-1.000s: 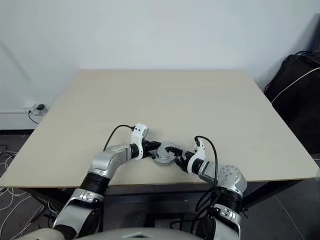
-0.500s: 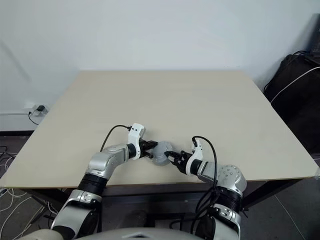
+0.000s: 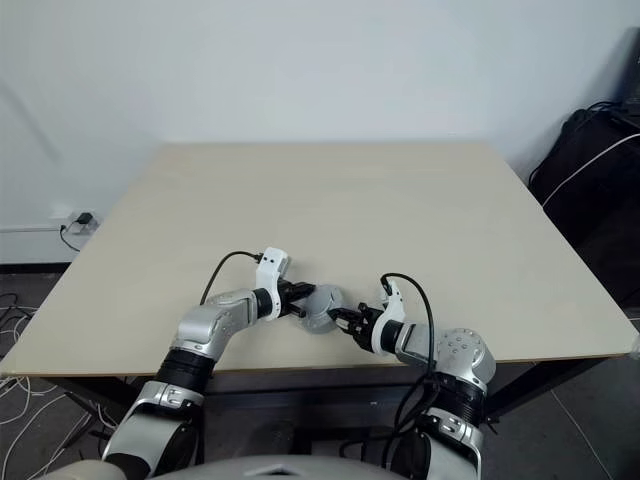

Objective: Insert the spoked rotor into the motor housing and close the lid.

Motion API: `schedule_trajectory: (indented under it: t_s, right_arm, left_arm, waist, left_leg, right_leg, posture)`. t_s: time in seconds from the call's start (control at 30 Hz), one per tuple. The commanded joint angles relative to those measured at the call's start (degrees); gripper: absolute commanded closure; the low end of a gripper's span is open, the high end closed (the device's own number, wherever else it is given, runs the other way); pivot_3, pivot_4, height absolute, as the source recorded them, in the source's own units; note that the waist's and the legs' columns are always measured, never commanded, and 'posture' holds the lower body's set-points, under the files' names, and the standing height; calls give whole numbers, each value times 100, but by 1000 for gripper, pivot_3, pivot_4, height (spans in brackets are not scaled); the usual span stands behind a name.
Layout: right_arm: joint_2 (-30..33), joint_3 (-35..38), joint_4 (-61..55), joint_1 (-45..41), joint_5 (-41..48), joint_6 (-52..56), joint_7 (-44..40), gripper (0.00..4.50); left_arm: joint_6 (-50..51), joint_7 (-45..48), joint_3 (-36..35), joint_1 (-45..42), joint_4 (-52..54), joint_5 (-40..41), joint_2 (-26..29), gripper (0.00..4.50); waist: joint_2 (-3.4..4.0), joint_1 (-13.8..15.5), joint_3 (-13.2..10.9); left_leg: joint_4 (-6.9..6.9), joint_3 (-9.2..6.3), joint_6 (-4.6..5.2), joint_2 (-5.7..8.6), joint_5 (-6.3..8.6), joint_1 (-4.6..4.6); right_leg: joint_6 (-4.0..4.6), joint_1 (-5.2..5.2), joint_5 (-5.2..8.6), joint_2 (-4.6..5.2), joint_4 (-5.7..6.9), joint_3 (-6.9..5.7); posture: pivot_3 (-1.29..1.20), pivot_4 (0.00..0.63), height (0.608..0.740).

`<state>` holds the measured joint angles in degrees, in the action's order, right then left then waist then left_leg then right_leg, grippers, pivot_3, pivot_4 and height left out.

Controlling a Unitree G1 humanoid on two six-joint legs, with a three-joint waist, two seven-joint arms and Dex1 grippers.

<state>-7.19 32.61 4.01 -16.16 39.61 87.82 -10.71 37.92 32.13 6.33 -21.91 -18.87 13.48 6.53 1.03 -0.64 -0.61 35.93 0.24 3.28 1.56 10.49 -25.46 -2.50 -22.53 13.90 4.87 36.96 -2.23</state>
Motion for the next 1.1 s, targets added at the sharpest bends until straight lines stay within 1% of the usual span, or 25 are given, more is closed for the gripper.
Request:
schedule_trajectory:
  t_s: [0.03,0.13,0.23,0.33,0.43,0.6,0.7,0.77,0.9,1.0,1.1]
  right_arm:
    - [-323,-137,-95,129,-68,-49,217,3298]
    - [-398,-59,-137,155,4,-96,236,3298]
    - [-464,22,-200,197,106,-127,244,3298]
    - [-516,107,-263,239,280,-183,219,3298]
    - [-546,120,-281,293,417,-206,219,3298]
    - [-604,120,-322,431,736,-248,28,3298]
    - [-652,128,-361,480,963,-295,-140,3299]
    - [-702,197,-377,454,1198,-325,-280,3299]
    - [-775,277,-394,361,1746,-407,-459,3299]
    - [-791,247,-323,268,2010,-540,-394,3299]
    - [-735,121,-265,203,2159,-608,-315,3299]
  left_arm:
    - [39,93,172,66,259,71,-153,4500]
    - [-145,-53,-27,259,678,209,-278,4500]
    - [-452,-500,-509,507,1167,426,-610,4500]
    - [-738,-1157,-1263,818,1775,940,-1169,4500]
    - [-778,-1485,-1626,1207,2337,1420,-1414,4500]
    - [-514,-1546,-1691,2008,3114,1997,-1289,4500]
    - [-357,-1481,-1557,2547,3434,2214,-1141,4500]
    - [-217,-1331,-1432,2933,3649,2427,-1061,4500]
    - [-17,-1190,-1219,3517,4062,2960,-1099,4500]
    - [38,-1088,-997,3801,4232,3274,-1121,4500]
    - [63,-1008,-958,3965,4293,3812,-1247,4500]
  waist:
    - [2,0,1]
    - [3,0,2]
    - [1,1,0]
    - [-8,-1,-9]
    - [-4,1,-8]
    - [-18,10,-21]
    - [-32,-1,-49]
    - [-25,-11,-60]
    - [-9,-15,-83]
    - [4,-14,-96]
    - [17,-15,-110]
  left_leg:
    - [0,0,0,0,0,0]
    - [0,0,0,0,0,0]
    - [-1,0,1,0,1,-5]
    - [-1,0,1,0,1,-11]
    - [-12,-2,1,-3,1,-12]
    - [-7,7,6,4,3,-13]
    - [-1,9,12,4,7,-19]
    - [-2,10,12,4,8,-19]
    - [-10,9,11,-1,8,-22]
    - [-16,10,11,-1,9,-23]
    - [-17,10,11,0,9,-26]
  right_leg:
    - [0,0,0,0,0,0]
    - [0,0,0,1,-2,1]
    - [0,0,0,8,-5,6]
    - [-3,-6,-2,13,-5,5]
    - [-3,-11,0,13,-5,-1]
    - [1,-4,3,10,-19,-3]
    - [-1,-8,1,12,-19,-4]
    - [-1,-10,1,15,-20,-1]
    - [-1,-18,3,17,-19,2]
    - [-19,-21,16,19,-19,3]
    - [-28,-22,21,23,-23,3]
  posture:
    - [0,0,740]
    - [0,0,740]
    - [0,0,740]
    - [0,0,740]
    - [0,0,740]
    - [0,0,740]
    - [0,0,740]
    - [0,0,740]
    - [0,0,740]
    - [0,0,740]
    - [0,0,740]
